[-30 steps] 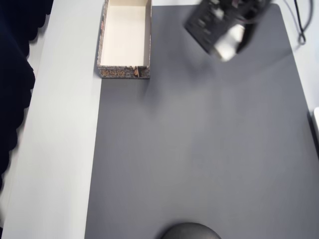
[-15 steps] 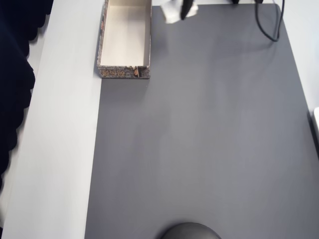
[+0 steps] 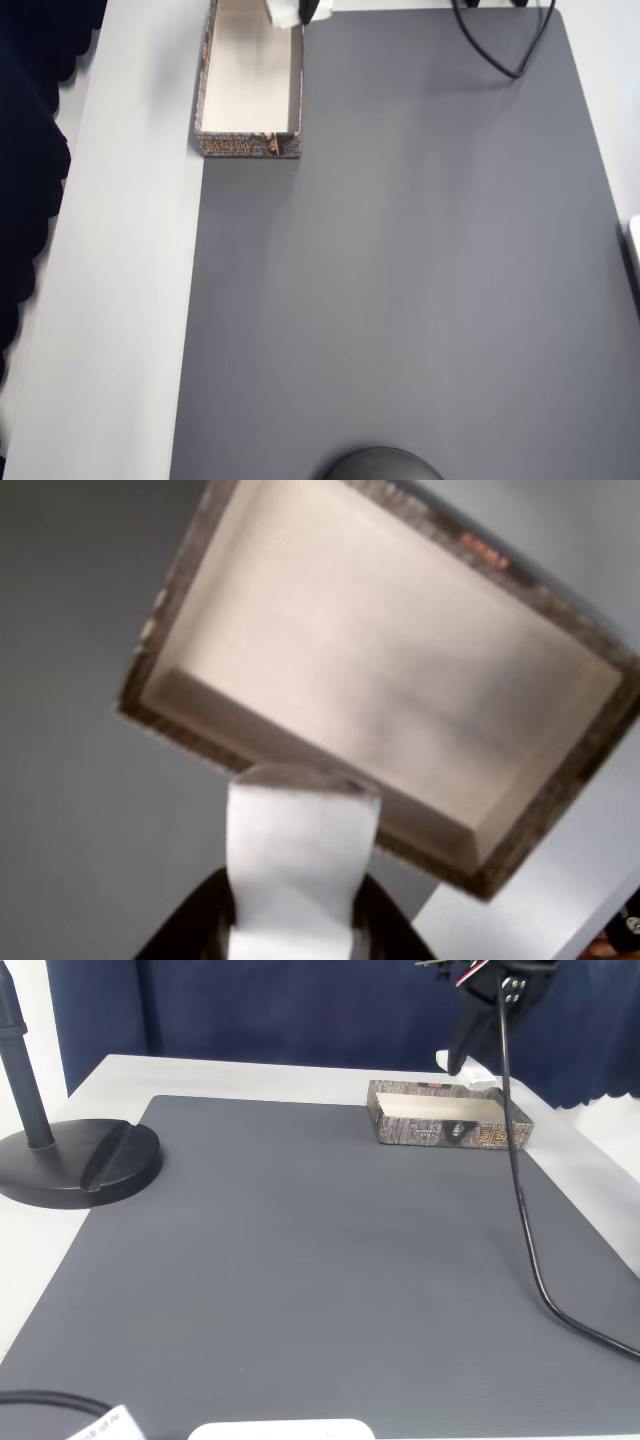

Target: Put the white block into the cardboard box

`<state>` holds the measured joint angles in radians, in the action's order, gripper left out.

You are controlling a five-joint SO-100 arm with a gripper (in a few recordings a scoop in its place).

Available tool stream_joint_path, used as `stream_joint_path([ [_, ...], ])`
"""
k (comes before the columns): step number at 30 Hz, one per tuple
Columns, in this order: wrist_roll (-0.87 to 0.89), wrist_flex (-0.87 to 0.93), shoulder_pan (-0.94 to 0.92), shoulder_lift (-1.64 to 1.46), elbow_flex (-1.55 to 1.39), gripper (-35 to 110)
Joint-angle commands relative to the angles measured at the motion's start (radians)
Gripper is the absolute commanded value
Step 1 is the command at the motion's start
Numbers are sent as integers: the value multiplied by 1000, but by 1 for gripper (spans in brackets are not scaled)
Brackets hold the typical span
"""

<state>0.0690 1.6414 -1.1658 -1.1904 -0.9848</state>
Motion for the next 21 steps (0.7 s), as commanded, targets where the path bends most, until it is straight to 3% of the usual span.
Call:
stream_joint_path([
  [1,11,-54,-15,-18,71,-2],
  [12,52,-67,-51,44,89,-2],
  [21,63,6,-66,153,318,-2],
])
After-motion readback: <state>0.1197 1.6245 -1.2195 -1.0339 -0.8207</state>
